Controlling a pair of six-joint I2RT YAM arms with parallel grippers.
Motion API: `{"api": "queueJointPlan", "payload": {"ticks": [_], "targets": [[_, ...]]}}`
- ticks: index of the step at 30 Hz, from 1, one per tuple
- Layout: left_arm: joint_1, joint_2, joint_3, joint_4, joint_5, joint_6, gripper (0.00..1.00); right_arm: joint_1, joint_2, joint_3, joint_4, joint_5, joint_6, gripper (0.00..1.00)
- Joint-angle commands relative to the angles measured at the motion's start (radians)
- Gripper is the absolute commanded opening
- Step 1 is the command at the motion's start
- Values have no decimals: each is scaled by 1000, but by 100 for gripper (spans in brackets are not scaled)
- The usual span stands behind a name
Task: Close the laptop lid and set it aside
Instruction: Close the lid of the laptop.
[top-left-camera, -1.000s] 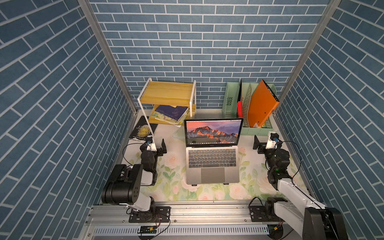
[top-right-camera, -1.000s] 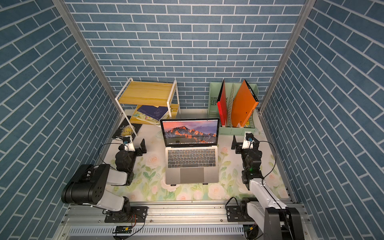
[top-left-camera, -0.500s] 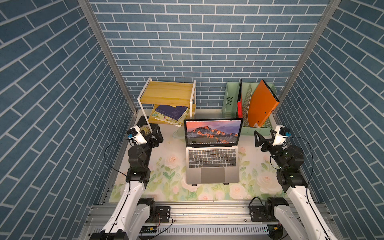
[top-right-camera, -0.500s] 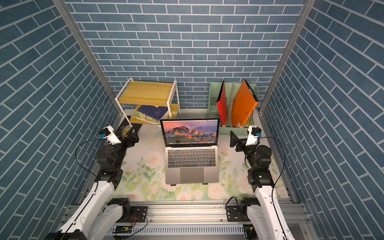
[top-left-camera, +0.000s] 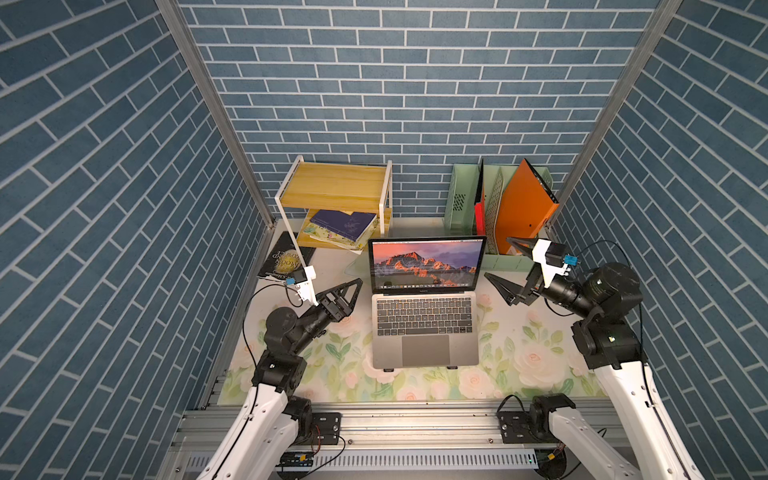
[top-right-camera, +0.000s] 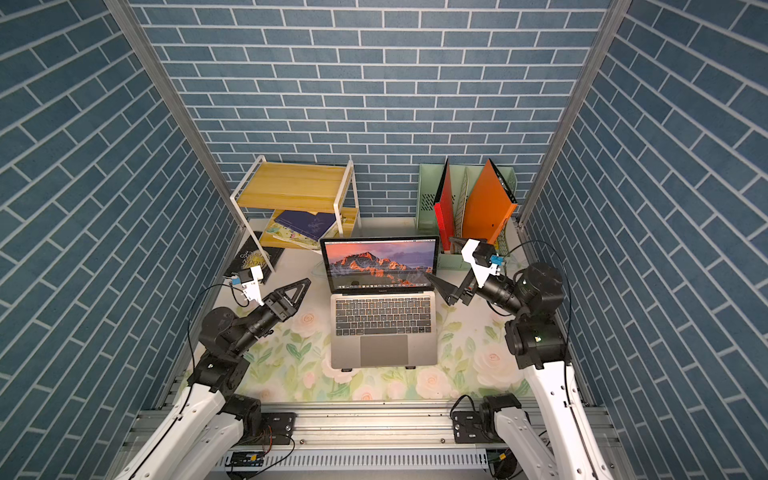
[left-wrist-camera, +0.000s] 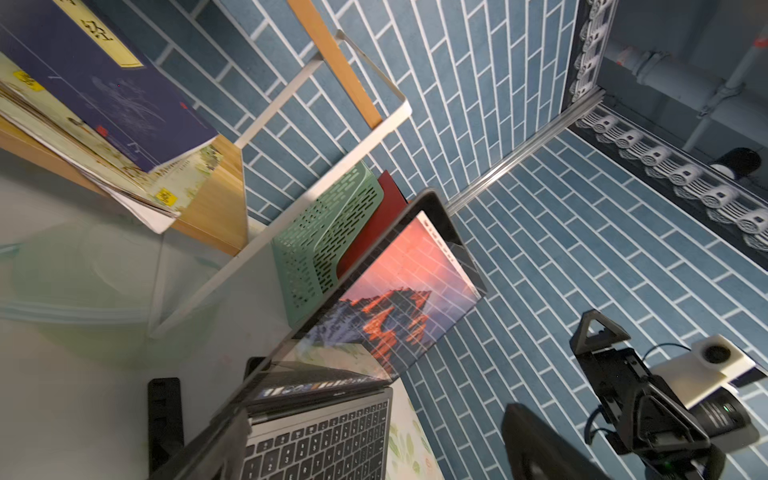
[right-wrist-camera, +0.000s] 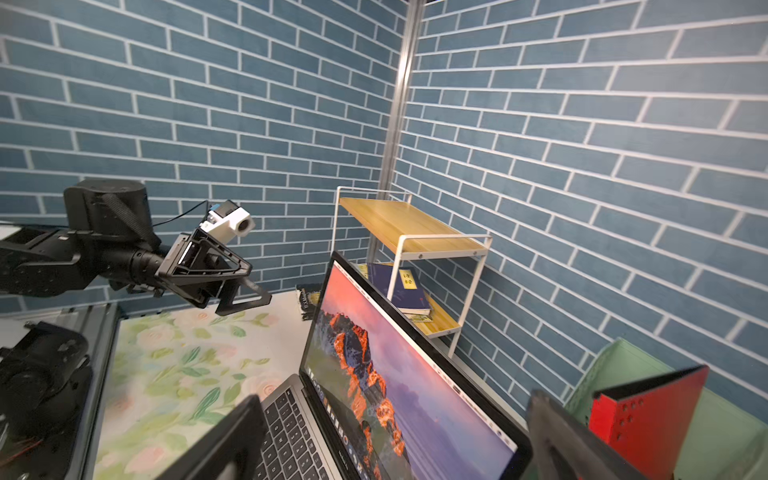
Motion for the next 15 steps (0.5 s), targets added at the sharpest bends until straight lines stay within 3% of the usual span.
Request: {"api": "queueJointPlan", "payload": {"ticks": [1,3,6,9,15], "targets": [[-32,-59,-40,3,-31,-56,100,107,136,137,-294,53,-321,94],[-35,-82,-90,72,-75,-123,100,205,262,280,-443,172,-454,89],[-35,-75,-106,120,-123,-151,100,304,433,483,-626,309,-551,80],[-35,-34,-90,126,-132,-147,100,346,570,647,-734,390,-564,72],[-35,14,-70,155,-121,-153,100,396,676,773,-780,499,-571,70]]}}
